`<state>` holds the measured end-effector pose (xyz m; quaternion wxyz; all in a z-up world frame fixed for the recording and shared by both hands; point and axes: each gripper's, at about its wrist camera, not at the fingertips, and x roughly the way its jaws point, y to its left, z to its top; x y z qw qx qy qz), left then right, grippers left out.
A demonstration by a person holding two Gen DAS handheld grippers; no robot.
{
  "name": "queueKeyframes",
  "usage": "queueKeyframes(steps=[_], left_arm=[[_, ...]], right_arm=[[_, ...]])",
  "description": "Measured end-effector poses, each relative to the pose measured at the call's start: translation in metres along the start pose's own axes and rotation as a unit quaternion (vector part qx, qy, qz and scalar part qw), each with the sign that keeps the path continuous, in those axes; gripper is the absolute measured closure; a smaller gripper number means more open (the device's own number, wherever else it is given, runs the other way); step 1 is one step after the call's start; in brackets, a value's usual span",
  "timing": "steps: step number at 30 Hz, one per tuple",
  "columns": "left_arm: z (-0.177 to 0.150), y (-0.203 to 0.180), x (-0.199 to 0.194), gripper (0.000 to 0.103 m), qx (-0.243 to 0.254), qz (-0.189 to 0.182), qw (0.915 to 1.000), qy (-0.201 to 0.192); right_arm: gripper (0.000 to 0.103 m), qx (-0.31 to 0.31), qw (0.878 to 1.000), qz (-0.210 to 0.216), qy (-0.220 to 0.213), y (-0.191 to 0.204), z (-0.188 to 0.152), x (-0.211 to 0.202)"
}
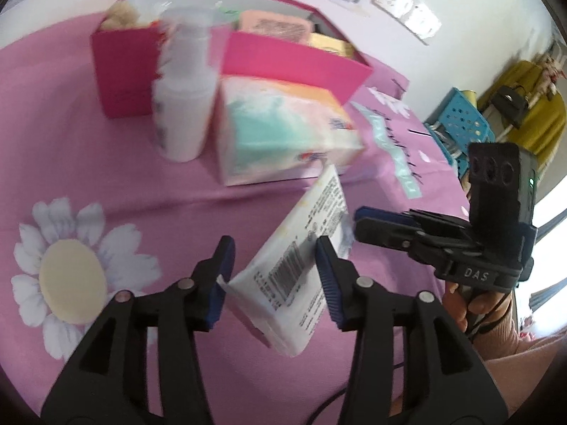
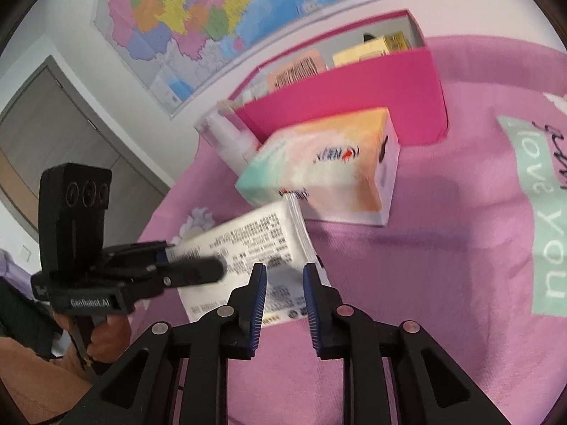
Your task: Organize soft objects
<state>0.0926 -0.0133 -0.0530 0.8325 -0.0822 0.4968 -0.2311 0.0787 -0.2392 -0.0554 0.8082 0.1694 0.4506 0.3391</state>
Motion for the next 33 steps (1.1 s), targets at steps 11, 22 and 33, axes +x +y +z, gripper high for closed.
queueKeyframes(steps=[11, 22, 33], left_arm=[[-0.016, 0.029, -0.015, 0.051, -0.037, 0.019, 0.9991, 0.004], [-0.046, 0.011, -0.020, 0.049, -0.006, 0.000, 0.9982, 0.060], [-0.032, -0.005, -0.001, 0.060, -0.017, -0.001, 0.9987, 0.048]], right_arm=[[0.068, -0.008, 1.000, -0.005, 0.011, -0.003, 0.010, 0.017], [0.067, -0.058, 0.997, -0.037, 0.038, 0.009, 0.012, 0.038], [0.071, -0.047, 0.998, 0.003, 0.052, 0.005, 0.008, 0.034]])
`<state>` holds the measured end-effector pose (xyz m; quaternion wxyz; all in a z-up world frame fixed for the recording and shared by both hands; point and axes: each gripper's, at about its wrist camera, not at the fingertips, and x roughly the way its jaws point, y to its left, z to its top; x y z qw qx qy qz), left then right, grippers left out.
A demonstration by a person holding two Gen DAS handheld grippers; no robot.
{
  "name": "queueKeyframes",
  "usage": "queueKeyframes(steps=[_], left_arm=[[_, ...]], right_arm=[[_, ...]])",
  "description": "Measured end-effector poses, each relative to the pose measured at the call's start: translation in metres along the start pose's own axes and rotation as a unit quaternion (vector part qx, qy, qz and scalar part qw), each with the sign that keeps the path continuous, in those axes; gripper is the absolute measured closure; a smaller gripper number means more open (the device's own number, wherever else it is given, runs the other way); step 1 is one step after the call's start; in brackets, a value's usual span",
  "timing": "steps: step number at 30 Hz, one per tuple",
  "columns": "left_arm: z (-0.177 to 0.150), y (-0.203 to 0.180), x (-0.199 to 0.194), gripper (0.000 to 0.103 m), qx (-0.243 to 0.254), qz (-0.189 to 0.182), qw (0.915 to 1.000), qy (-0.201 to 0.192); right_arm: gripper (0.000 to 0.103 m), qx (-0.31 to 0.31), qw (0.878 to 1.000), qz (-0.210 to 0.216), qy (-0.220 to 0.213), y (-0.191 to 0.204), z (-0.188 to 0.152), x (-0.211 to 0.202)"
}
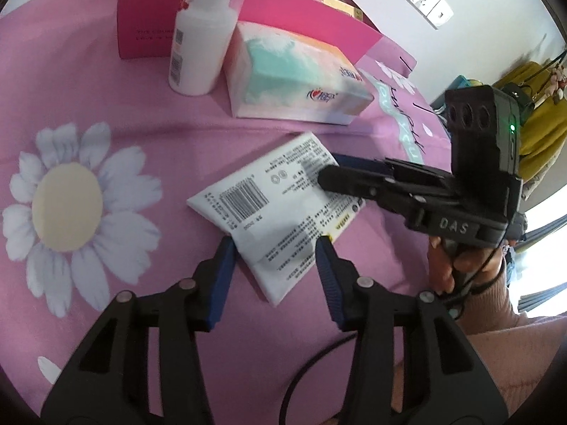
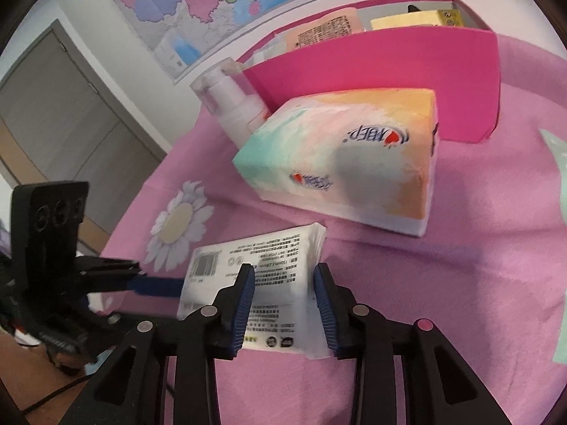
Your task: Organize soft objects
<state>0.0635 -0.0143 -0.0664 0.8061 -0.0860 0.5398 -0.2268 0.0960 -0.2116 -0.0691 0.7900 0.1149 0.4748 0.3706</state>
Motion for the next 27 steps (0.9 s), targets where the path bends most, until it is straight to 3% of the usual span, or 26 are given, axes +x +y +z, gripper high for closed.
queueKeyframes(steps=[3, 8, 16, 27], left_arm=[[0.003, -0.004, -0.001, 0.067, 0.005, 0.001, 1.0000, -0.006], [0.012, -0.011, -0.012, 0.067, 0.022, -0.001, 0.9993, -0.030], [0.028, -0.030, -0.024, 0.067, 0.065, 0.016, 0.9960, -0.059], [0.045, -0.039, -0.035, 0.067, 0.085, 0.018, 0.9929, -0.081]], right_arm=[[0.071, 0.007, 1.000, 0.001, -0.002, -0.003, -0.003, -0.005], [0.075, 0.027, 0.999, 0.014, -0.023, -0.007, -0.007, -0.023], [0.075, 0.019, 0.998, -0.010, -0.058, 0.001, -0.004, -0.046], [0.075, 0.010, 0.995, -0.018, -0.094, 0.005, 0.012, -0.071]])
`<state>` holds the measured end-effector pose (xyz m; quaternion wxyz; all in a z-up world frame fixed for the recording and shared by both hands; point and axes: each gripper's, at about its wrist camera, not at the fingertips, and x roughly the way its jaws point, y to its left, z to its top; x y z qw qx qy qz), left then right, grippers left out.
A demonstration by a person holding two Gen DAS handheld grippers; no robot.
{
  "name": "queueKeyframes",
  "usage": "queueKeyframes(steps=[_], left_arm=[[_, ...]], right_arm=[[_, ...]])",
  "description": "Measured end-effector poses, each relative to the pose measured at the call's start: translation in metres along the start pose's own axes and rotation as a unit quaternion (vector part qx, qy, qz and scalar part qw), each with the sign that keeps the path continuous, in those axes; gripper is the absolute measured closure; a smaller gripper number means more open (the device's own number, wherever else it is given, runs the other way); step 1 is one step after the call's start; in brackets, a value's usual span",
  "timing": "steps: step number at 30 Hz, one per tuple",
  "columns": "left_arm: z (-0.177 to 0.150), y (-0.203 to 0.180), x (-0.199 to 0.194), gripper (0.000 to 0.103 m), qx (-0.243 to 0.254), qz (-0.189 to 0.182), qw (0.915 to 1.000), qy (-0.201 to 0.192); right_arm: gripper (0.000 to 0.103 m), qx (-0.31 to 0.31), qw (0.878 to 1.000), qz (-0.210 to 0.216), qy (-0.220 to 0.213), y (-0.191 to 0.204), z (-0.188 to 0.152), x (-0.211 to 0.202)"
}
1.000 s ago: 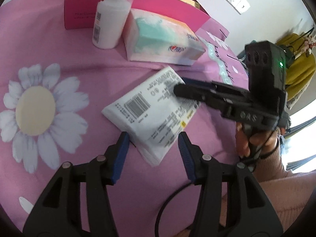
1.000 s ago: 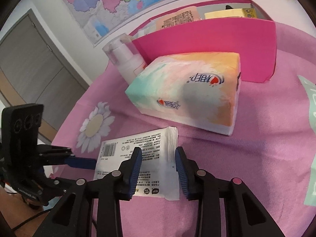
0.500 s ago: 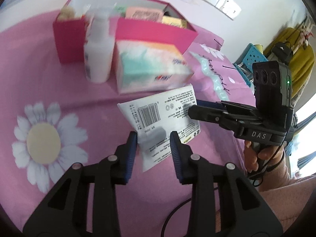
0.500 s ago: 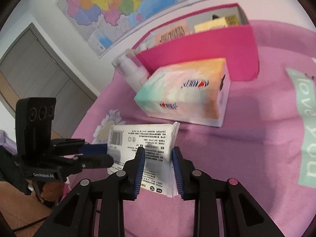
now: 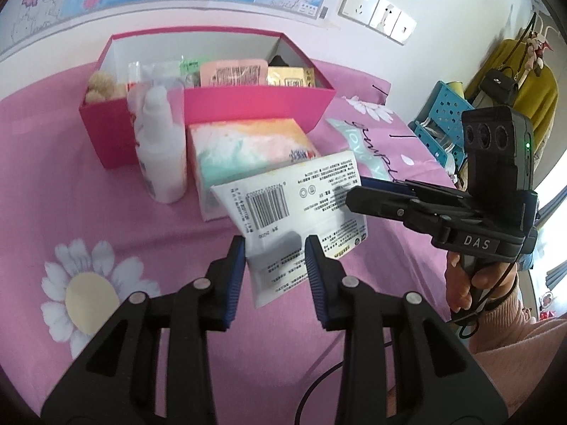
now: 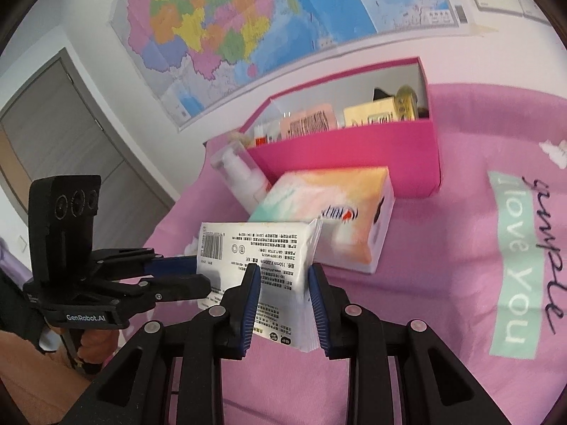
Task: Organize soft objects
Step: 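Carry the wipes pack into the pink box and open the right tool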
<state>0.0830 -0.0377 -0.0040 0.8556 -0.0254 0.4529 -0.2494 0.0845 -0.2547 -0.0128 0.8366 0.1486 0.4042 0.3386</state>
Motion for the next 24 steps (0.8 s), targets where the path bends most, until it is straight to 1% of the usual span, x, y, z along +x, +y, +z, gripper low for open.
queueKeyframes(steps=[9, 17, 24], left_arm=[[0.024, -0.004, -0.012, 0.067, 0.018, 0.006, 0.9994, -0.028], [0.055, -0.004, -0.020, 0.067, 0.031, 0.012, 0.9979, -0.055], [0.078, -0.004, -0.018, 0.067, 0.036, 0.018, 0.9970, -0.066]], right_arm=[[0.075, -0.012, 1.000, -0.005, -0.026, 0.003, 0.018, -0.010], [0.075, -0.026, 0.998, -0.010, -0.059, 0.006, 0.048, -0.018], [0.075, -0.030, 0.996, -0.011, -0.082, 0.003, 0.074, -0.020]])
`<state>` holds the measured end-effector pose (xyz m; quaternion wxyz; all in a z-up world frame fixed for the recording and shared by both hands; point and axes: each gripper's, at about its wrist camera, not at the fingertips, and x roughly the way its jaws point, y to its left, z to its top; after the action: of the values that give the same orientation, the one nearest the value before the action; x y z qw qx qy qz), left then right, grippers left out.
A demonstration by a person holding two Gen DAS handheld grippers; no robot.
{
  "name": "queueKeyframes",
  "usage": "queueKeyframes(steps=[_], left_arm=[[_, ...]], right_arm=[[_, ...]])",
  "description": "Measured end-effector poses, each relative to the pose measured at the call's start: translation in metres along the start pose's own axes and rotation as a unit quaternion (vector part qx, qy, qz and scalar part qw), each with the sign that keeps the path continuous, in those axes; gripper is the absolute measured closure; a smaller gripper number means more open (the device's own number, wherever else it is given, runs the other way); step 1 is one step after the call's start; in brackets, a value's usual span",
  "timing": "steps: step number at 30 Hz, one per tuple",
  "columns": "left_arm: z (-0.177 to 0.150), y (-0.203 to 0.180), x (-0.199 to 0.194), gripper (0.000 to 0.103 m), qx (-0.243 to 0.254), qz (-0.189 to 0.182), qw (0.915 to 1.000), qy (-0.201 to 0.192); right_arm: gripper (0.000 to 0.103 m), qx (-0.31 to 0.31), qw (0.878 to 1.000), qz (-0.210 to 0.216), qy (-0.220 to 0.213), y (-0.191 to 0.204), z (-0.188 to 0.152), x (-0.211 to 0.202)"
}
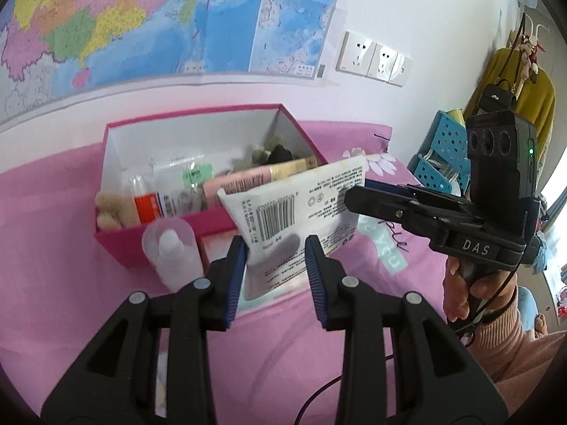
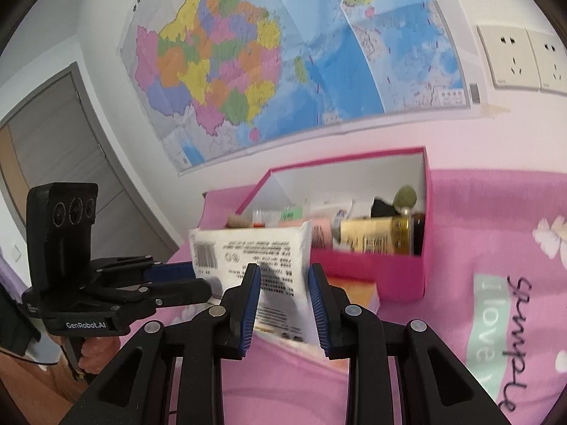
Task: Organize soft objects
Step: 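Carry the wipes pack into the pink box and open the right tool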
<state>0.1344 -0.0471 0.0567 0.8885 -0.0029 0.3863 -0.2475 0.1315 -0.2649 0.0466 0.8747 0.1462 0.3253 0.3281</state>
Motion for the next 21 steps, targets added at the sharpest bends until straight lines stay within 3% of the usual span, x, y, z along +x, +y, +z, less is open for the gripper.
queueKeyframes(steps=[21], left_arm=[[0.033, 0.014, 0.008, 0.067, -0.005, 0.015, 0.9998, -0.014]], right_arm=[[0.075, -0.008, 1.000, -0.008, -0.024, -0.008, 0.034, 0.015]])
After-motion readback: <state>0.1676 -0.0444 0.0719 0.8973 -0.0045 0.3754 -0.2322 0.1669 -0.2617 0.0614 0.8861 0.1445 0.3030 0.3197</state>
